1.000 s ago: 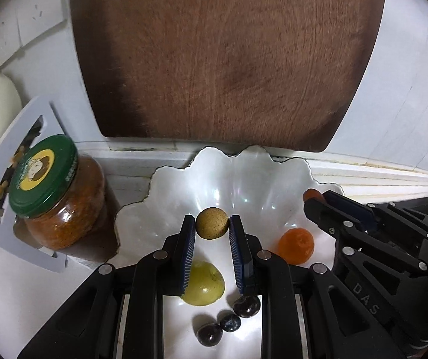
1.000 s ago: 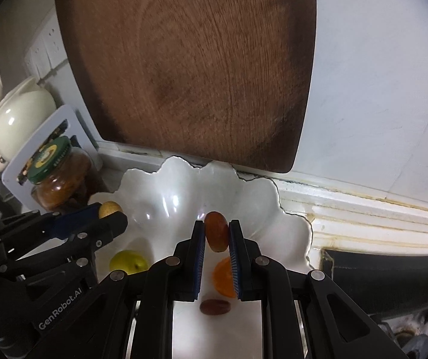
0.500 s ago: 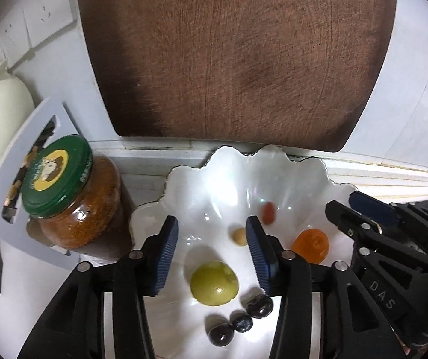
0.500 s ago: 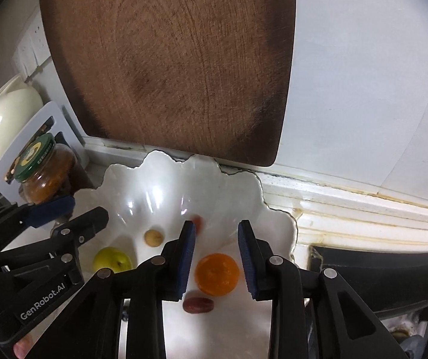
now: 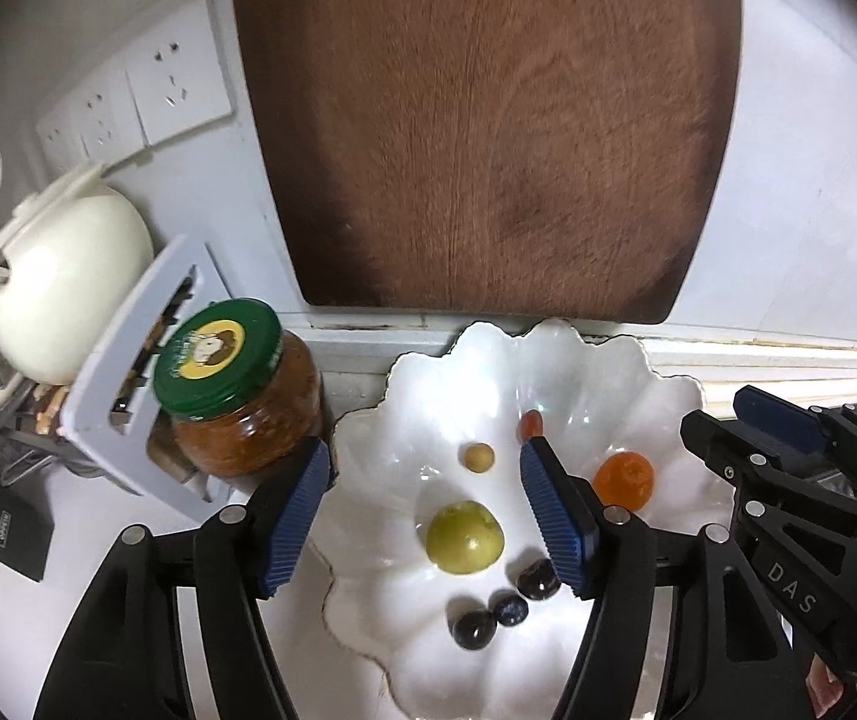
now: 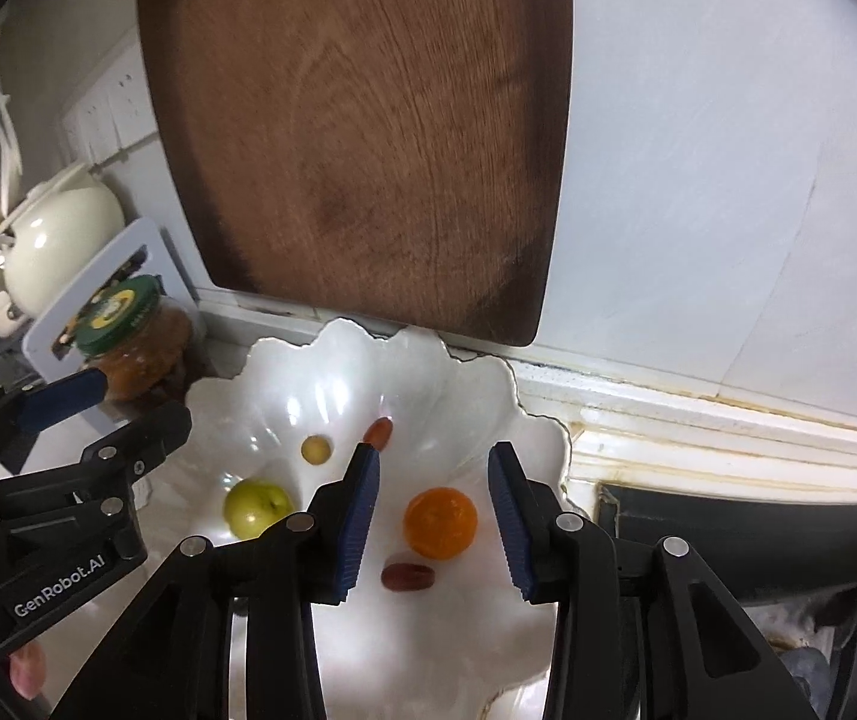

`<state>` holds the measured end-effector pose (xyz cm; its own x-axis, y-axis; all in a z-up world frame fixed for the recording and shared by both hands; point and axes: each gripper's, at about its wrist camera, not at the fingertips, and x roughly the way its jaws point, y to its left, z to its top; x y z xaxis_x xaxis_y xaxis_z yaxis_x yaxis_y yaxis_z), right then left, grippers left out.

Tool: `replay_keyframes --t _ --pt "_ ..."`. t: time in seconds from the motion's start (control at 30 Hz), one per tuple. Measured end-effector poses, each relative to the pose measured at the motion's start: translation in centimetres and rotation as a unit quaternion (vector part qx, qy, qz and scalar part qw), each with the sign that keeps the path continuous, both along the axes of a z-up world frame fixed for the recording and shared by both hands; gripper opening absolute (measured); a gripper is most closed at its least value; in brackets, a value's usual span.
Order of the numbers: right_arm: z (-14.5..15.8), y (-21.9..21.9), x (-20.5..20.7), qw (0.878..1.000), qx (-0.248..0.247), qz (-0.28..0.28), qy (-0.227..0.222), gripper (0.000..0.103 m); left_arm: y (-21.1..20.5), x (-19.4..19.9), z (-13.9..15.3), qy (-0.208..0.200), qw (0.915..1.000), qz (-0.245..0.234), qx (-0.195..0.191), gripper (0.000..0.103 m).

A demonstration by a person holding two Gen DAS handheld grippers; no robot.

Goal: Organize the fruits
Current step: 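Open both tools to drop the tan fruit and date into the bowl, then withdraw both tools from the bowl toward the last loose fruits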

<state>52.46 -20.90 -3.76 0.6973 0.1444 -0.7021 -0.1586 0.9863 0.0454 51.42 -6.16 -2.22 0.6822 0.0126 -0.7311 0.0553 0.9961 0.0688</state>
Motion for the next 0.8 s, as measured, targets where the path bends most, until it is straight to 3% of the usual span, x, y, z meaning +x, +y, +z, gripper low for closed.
replay_keyframes --t 0.1,0.37,0.8 --pt "0.8 -0.1 -1.4 1.000 0.004 0.001 -0.013 0.046 0.4 -1.5 1.0 -0.012 0.9999 0.002 0.000 0.073" --pt "2.8 -0.3 -5.4 0.999 0.010 0.005 -0.043 0.049 1.6 -5.5 3.3 -0.040 0.9988 0.005 -0.028 0.080" --pt "4.8 0.8 -12.5 0.996 0.016 0.023 -0.089 0.049 2.5 -12.5 5.2 -0.079 0.9966 -0.011 -0.021 0.083"
